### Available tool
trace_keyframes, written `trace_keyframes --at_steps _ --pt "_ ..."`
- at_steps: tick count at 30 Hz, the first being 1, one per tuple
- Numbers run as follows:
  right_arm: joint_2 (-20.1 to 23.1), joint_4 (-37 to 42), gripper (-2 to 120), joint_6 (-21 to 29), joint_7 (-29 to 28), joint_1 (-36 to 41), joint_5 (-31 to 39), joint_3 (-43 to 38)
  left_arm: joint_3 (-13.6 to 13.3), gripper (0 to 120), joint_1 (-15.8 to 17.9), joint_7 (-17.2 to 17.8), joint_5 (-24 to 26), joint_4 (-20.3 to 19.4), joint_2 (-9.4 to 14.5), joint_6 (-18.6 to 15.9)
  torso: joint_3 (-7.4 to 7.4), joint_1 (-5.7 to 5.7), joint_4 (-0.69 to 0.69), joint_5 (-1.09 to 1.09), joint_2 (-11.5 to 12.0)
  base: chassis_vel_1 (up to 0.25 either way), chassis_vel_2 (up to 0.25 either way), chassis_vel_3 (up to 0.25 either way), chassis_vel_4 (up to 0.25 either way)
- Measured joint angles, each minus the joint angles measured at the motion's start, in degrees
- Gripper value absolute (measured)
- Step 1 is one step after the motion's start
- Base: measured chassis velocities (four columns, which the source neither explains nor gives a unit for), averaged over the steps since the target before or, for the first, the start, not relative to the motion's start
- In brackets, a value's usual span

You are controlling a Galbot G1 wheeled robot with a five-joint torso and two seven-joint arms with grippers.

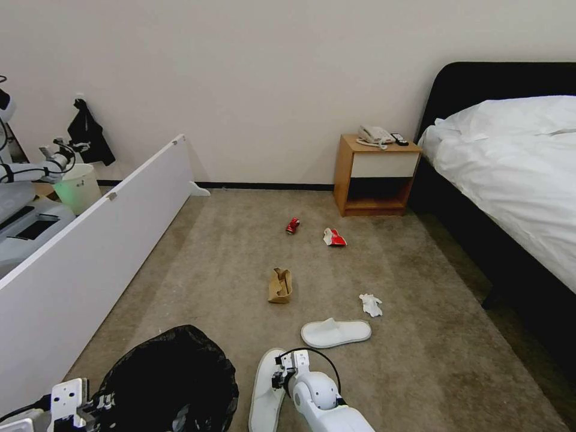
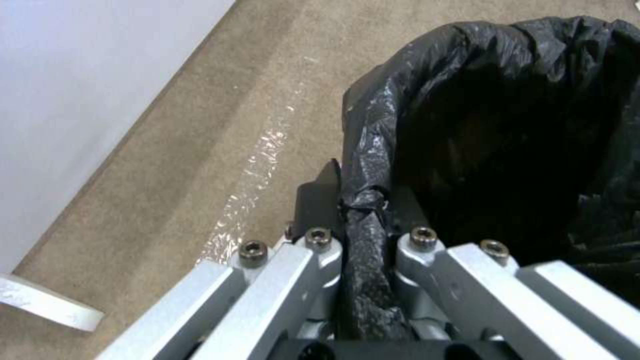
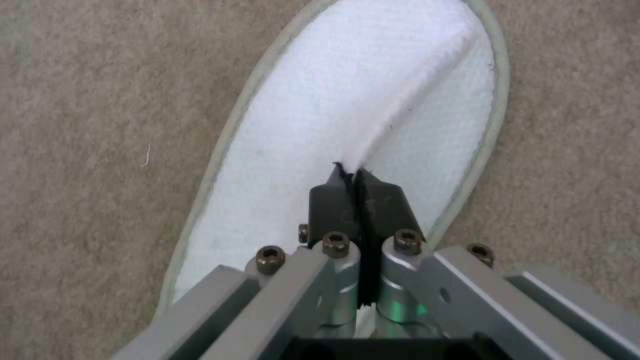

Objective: Pick up the trash bin, then pick up the garbage from the floor and place it into the trash bin.

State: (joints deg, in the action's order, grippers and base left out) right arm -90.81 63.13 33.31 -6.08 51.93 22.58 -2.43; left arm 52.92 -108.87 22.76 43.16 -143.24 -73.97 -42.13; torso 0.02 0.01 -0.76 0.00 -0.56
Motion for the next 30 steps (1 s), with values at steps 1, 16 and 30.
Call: trace_keyframes --at_steps 1,16,30 --pt "0.08 0.1 0 0.0 0.0 0.0 0.05 0.01 0.0 4 0.0 0.0 0.0 0.0 0.02 0.0 0.0 0.0 0.0 0.0 0.0 0.0 0.0 0.0 0.0" --pt "9.4 19.02 0 -0.34 -1.61 3.76 7.61 -0.29 -0.15 4 0.4 0.0 1.34 0.0 0.64 0.0 0.0 0.0 0.0 0.01 0.0 0.0 0.0 0.0 0.0" --pt "27.87 44.69 0 -19.69 11.16 9.8 12.53 -13.55 -1.38 4 0.41 -0.3 5.8 0.0 5.09 0.0 0.0 0.0 -0.03 0.0 0.0 0.0 0.0 0.0 0.0"
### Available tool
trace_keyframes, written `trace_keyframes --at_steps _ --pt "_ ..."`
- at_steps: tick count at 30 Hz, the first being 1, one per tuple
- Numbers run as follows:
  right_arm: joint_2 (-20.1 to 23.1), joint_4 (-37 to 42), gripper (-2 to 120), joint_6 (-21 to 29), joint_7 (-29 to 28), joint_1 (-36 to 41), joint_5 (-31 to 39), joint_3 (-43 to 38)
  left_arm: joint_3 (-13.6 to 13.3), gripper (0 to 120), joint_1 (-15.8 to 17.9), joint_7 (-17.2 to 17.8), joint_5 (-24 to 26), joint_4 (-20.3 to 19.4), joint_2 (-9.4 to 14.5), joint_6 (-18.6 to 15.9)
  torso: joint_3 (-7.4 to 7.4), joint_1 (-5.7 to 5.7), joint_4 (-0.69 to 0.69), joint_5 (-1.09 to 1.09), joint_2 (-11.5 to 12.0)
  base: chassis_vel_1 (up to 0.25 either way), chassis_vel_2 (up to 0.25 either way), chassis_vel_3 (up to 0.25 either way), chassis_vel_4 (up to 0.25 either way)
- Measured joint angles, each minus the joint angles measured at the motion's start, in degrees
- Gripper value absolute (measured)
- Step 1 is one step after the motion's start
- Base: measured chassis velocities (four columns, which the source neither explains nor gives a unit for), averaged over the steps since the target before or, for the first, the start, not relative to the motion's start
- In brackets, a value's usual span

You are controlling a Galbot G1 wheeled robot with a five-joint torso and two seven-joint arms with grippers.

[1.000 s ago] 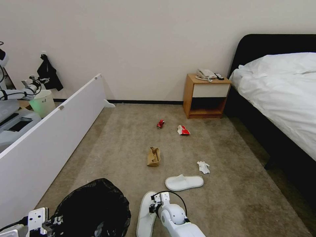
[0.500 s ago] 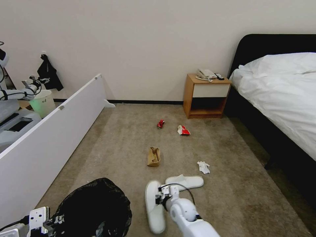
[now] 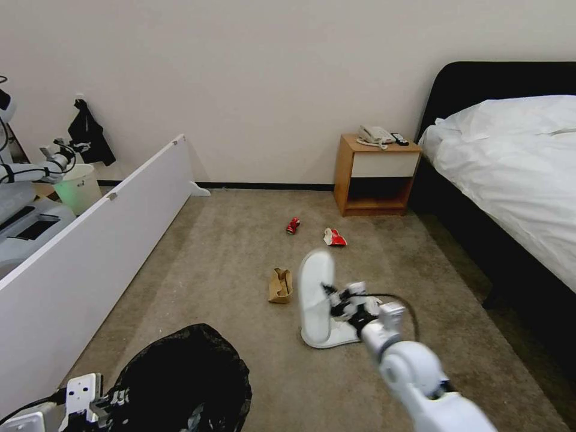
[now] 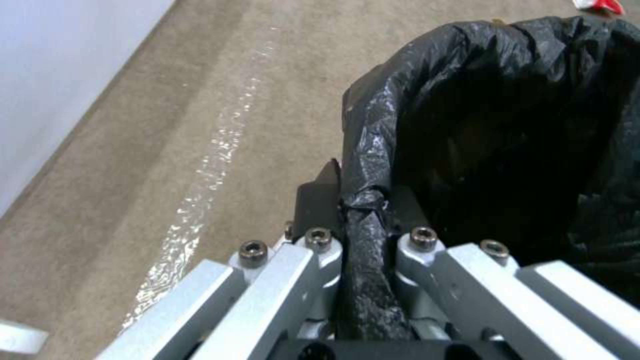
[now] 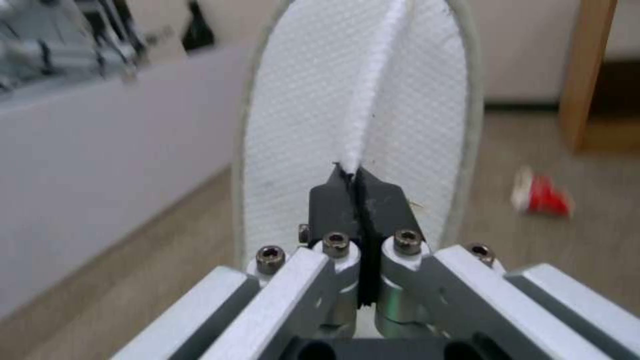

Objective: Pick up the trash bin, then pick up the garbage from the floor and place it into the trash bin.

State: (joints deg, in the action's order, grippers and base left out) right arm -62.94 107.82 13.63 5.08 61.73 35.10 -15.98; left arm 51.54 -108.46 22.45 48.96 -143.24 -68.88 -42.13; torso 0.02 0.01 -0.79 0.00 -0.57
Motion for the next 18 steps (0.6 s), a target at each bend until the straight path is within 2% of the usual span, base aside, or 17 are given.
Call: trace_keyframes --at_steps 4,8,9,10,12,16,18 --pt "2.77 3.93 0 -1.45 1.56 0.15 1.6 -2.04 -0.49 4 -0.23 -0.13 0.76 0.0 0.66 0.0 0.0 0.0 0.03 0.0 0.0 0.0 0.0 0.0 0.0" --pt "5.66 9.76 0 -3.77 4.0 -1.23 8.51 -2.84 -1.36 4 -1.05 -0.21 2.02 0.0 0.58 0.0 0.0 0.0 0.04 -0.01 0.0 0.0 0.0 0.0 0.0" --pt "6.99 11.85 0 -6.15 5.59 -2.35 12.05 -2.23 -1.51 4 -1.3 -0.19 2.42 0.0 0.73 0.0 0.0 0.0 0.04 0.0 0.0 0.0 0.0 0.0 0.0" --pt "6.99 11.85 0 -6.15 5.59 -2.35 12.05 -2.23 -1.51 4 -1.3 -0.19 2.42 0.0 0.73 0.0 0.0 0.0 0.04 0.0 0.0 0.0 0.0 0.0 0.0" --pt "8.39 13.47 0 -10.33 7.13 -4.56 15.22 -0.42 -1.66 4 -1.61 -0.18 2.96 0.0 1.03 0.0 0.0 0.0 0.03 0.0 0.0 0.0 0.0 0.0 0.0" --pt "8.91 14.52 0 -12.47 7.85 -7.1 18.04 1.15 -1.94 4 -1.77 -0.2 3.39 0.0 1.09 0.0 0.0 0.0 0.04 0.0 0.0 0.0 0.0 0.0 0.0" --pt "9.06 15.5 0 -13.02 8.29 -10.74 21.05 2.92 -2.3 4 -1.8 -0.21 4.53 0.0 1.39 0.0 0.0 0.0 0.04 0.0 0.0 0.0 0.0 0.0 0.0"
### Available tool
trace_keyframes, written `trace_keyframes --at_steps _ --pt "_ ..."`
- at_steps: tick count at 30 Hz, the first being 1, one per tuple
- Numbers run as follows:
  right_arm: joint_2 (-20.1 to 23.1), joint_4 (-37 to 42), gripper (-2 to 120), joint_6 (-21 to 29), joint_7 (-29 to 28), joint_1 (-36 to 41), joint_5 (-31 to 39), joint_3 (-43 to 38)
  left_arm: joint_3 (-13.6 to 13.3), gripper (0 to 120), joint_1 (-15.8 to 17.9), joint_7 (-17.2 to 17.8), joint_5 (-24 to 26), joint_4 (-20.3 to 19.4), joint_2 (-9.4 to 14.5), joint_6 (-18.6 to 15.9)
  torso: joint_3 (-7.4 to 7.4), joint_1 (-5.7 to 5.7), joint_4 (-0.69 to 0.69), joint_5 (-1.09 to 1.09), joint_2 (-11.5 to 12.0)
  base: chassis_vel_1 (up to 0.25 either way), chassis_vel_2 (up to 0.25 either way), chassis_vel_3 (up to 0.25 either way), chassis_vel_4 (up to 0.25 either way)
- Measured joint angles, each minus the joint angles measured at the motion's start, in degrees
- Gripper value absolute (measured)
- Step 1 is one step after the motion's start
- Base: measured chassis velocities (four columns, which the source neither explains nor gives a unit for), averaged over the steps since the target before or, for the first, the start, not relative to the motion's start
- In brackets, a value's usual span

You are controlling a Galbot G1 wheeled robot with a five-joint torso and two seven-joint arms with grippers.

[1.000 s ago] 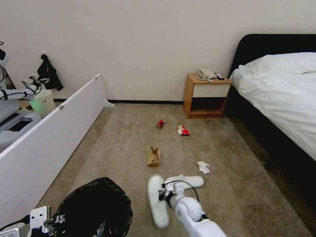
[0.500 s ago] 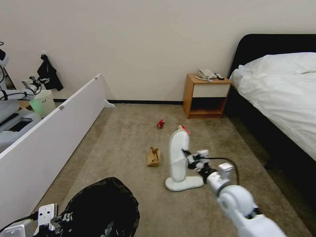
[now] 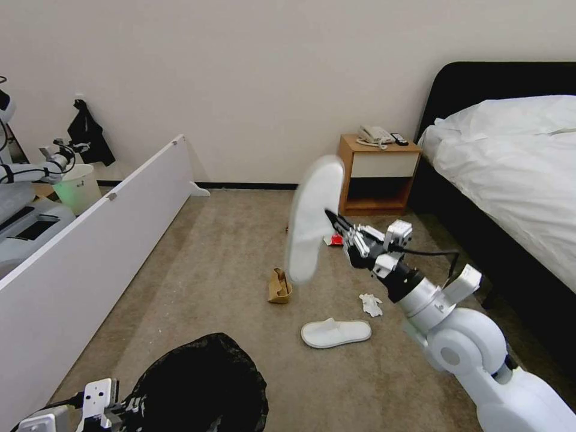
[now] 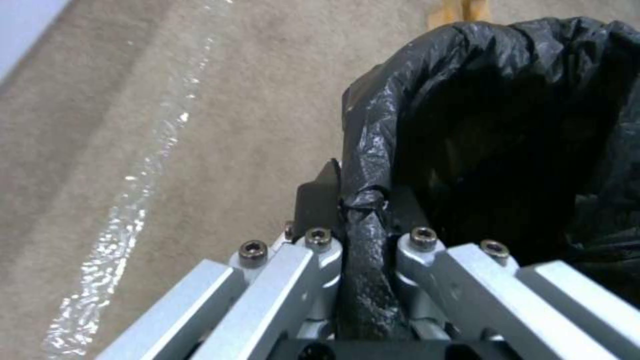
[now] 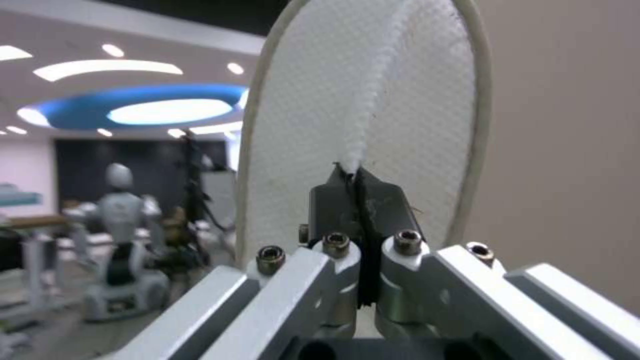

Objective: Pick up the trash bin, then pick up the garbage from the floor and place it into the trash bin.

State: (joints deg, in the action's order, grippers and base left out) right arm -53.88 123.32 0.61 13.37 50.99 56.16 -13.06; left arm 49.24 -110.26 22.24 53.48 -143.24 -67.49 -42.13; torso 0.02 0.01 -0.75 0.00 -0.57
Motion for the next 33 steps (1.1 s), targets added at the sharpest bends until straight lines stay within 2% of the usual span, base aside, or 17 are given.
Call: trace_keyframes --at_steps 1,3,4,6,7,10,13,16,19,21,27,33 --pt "0.0 0.0 0 0.0 0.0 0.0 0.0 0.0 0.0 4 0.0 0.0 0.0 0.0 0.0 0.0 0.0 0.0 0.0 0.0 0.0 0.0 0.0 0.0 0.0" --pt "0.34 0.21 0 -0.27 0.75 -4.05 1.97 2.36 -0.07 4 0.56 0.06 1.94 0.0 2.2 0.0 0.0 0.0 -0.01 0.0 0.0 0.0 0.0 0.0 0.0" --pt "0.34 0.21 0 -0.27 0.75 -4.05 1.97 2.36 -0.07 4 0.56 0.06 1.94 0.0 2.2 0.0 0.0 0.0 -0.01 0.0 0.0 0.0 0.0 0.0 0.0" --pt "0.59 -0.21 0 -1.67 1.6 -8.18 3.31 5.39 -0.06 4 1.69 0.0 3.44 0.0 4.39 0.0 0.0 0.0 -0.02 -0.02 0.0 0.0 0.0 0.0 0.0" --pt "0.59 -0.21 0 -1.67 1.6 -8.18 3.31 5.39 -0.06 4 1.69 0.0 3.44 0.0 4.39 0.0 0.0 0.0 -0.02 -0.02 0.0 0.0 0.0 0.0 0.0" --pt "0.73 -2.36 0 -4.95 2.34 -13.82 4.18 10.88 -0.19 4 4.17 -0.32 4.48 0.0 6.86 0.0 0.01 0.0 0.0 0.0 0.0 0.0 0.0 0.0 0.0" --pt "0.6 -2.72 0 -5.46 2.44 -15.11 4.78 12.16 -0.26 4 5.21 -0.33 4.86 0.0 7.41 0.0 0.01 0.0 0.0 -0.01 0.01 0.0 0.0 0.0 0.0" --pt "0.03 -2.9 0 -6.11 4.32 -18.58 7.61 15.29 -0.23 4 8.84 -0.33 6.35 0.0 9.14 0.0 0.01 0.0 -0.01 -0.01 0.0 0.0 0.0 0.0 0.0" --pt "0.01 -3.04 0 -6.46 5.11 -19.1 8.04 16.09 -0.12 4 9.59 -0.32 6.69 0.0 9.58 0.0 0.01 0.0 -0.02 -0.01 0.0 0.0 0.0 0.0 0.0" --pt "-0.26 -4.34 0 -8.36 8.03 -20.25 8.33 19.28 0.01 4 11.87 -0.39 7.36 0.0 10.26 0.0 0.01 0.0 -0.02 0.0 0.0 0.0 0.0 0.0 0.0" --pt "-1.16 -6.08 0 -9.95 10.48 -22.59 8.65 24.23 0.06 4 14.22 -0.58 8.21 0.07 10.58 -0.01 0.0 0.0 0.0 -0.01 0.0 0.0 0.0 0.0 0.0" --pt "-0.55 -6.02 0 -10.06 11.34 -23.06 9.06 27.12 0.45 4 14.71 -0.52 8.96 0.31 10.81 -0.01 0.0 0.0 -0.01 -0.01 0.0 0.0 0.0 0.0 0.0"
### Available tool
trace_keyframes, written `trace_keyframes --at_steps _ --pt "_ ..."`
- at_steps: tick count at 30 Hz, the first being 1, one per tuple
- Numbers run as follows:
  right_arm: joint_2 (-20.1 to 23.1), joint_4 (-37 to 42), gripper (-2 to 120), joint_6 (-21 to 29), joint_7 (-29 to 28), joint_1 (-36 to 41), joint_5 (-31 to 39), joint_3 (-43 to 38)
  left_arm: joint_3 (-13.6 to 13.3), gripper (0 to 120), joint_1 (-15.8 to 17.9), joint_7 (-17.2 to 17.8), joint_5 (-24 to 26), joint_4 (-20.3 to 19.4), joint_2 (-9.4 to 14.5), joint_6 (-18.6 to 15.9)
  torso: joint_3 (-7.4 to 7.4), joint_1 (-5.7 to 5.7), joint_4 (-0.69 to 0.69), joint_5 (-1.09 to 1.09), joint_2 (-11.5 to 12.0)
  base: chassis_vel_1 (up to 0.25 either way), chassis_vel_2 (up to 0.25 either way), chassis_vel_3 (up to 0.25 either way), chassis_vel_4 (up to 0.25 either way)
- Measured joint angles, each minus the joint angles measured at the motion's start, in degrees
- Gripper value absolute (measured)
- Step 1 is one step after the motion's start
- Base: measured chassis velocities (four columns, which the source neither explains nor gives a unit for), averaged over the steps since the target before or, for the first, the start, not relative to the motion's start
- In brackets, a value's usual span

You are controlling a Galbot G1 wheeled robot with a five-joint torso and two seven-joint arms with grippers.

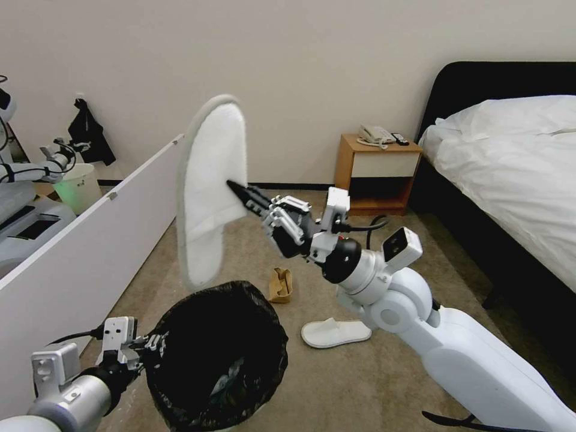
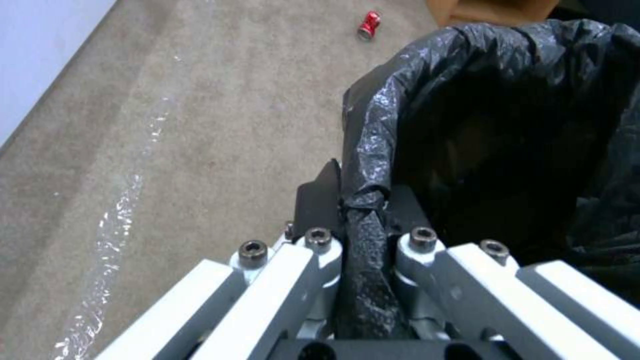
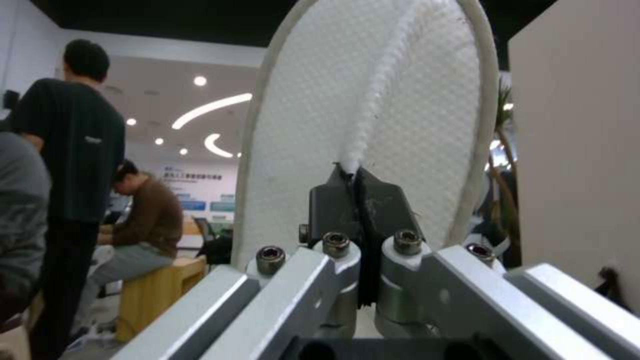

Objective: Pick up the trash bin, then pick up the garbage from the floor and place it into the trash bin.

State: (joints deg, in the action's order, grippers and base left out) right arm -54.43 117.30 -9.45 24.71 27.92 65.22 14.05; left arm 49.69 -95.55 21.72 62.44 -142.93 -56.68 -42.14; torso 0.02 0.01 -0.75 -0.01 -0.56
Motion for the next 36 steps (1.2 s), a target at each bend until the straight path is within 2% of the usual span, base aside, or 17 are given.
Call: trace_keyframes --at_steps 23,36 --pt "4.55 2.48 0 0.1 0.93 6.71 -4.31 1.22 0.95 4 -0.96 0.53 1.46 -0.32 0.0 0.0 0.0 0.0 -0.01 0.01 0.0 0.0 0.0 0.0 0.0" --pt "4.83 1.48 0 -0.38 0.54 9.09 -7.5 2.2 1.01 4 -2.8 0.89 2.6 -0.32 -0.42 0.01 0.0 0.0 -0.01 0.01 0.0 0.0 0.0 0.0 0.0"
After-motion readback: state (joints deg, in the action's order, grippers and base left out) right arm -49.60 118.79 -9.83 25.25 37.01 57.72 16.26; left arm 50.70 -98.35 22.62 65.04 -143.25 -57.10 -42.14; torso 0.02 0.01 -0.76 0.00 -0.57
